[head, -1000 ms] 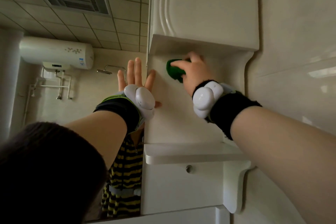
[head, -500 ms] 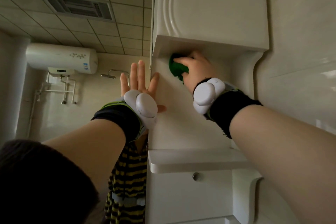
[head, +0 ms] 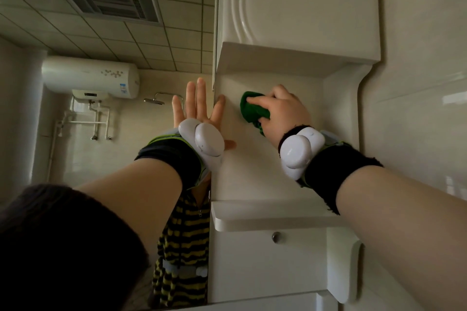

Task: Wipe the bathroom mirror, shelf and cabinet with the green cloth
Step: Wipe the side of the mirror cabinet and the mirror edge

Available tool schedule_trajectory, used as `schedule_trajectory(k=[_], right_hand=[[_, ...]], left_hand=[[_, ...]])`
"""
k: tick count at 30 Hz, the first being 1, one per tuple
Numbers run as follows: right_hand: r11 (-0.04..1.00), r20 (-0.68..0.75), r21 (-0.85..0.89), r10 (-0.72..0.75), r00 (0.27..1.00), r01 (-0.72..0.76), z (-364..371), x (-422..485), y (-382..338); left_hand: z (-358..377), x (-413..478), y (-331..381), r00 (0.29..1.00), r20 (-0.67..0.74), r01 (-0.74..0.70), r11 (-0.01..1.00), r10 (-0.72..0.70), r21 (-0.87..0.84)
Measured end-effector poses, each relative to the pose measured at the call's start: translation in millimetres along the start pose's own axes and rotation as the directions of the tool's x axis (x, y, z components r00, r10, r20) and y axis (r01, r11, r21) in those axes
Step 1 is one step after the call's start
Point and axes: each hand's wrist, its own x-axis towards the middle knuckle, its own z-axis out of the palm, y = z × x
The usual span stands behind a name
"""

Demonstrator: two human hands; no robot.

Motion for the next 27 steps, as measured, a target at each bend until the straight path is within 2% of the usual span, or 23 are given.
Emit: schedule_trajectory(k=[9, 17, 21, 27], right_hand=[[1.0, 0.053, 0.02, 0.012, 0.999, -0.013, 5.1, -27.9, 1.7], [0.999, 0.158, 0.029, 0.011, 0.987, -0.015, 5.6, -43.7, 2.4], [1.0, 0.195, 0.025, 0.012, 0.981, -0.017, 8.0, -51.1, 1.7], [1.0, 0.271, 0.004, 0.002, 0.963, -0.003, 7.2, -61.3, 1.4]], left_hand=[[9.4, 1.7, -2.5, 0.996, -0.091, -0.025, 0.999, 0.021, -0.042], [6.9, 0.2, -2.7, 0.996, -0.091, -0.019, 0.999, 0.016, -0.032], [3.1, -0.2, 0.5, 0.999, -0.053, -0.004, 1.0, 0.005, 0.017], [-0.3, 1.1, 4.8, 0.997, -0.067, -0.019, 0.993, 0.027, 0.12]])
